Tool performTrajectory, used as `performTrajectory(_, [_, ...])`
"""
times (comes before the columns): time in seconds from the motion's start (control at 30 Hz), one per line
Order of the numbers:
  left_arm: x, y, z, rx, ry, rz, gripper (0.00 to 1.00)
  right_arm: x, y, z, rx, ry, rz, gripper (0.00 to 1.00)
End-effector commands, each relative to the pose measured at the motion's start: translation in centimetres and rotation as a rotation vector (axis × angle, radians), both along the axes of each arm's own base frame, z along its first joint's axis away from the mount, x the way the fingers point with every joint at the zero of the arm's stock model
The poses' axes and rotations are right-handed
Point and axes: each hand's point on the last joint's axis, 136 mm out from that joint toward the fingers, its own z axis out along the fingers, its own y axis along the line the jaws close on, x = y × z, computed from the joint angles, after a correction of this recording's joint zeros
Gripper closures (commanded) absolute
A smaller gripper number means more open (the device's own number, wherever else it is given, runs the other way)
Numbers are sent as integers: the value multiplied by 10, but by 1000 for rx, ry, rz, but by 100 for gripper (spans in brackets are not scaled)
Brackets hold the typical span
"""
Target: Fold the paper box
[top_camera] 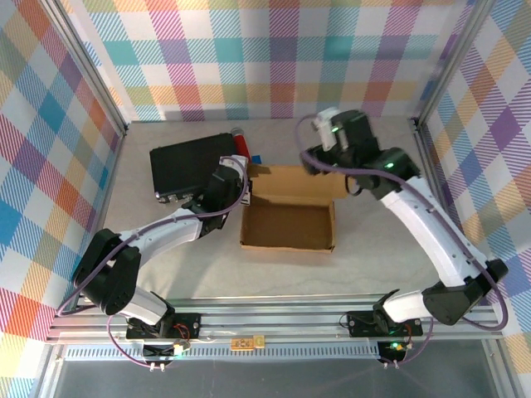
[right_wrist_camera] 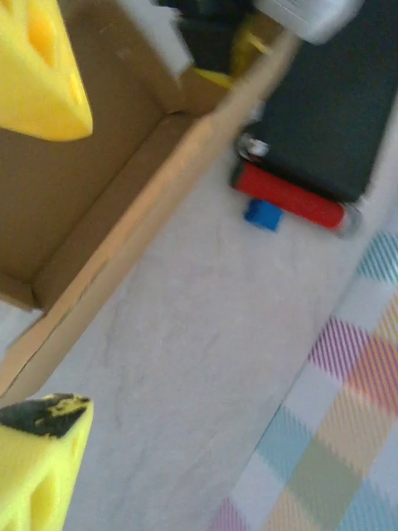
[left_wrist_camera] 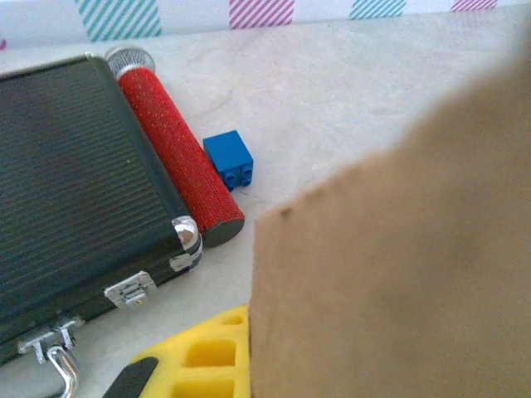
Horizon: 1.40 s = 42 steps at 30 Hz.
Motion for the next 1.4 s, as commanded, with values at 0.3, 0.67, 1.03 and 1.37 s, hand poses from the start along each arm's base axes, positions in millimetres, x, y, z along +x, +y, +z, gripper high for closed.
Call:
performTrajectory(0.3, [16, -12, 37, -60, -152, -21, 100, 74, -127, -66, 904, 571, -648, 30])
performTrajectory(0.67, [21, -10, 35, -85, -133, 23, 100, 54, -81, -139, 1123, 953, -695, 33])
performTrajectory(1.03, [24, -10, 34, -145, -112, 58, 100, 25, -58, -159, 1240, 1073, -720, 34])
performTrajectory(1.37, [19, -18, 34, -224, -88, 56, 100, 16, -43, -166, 1326, 1134, -750, 37])
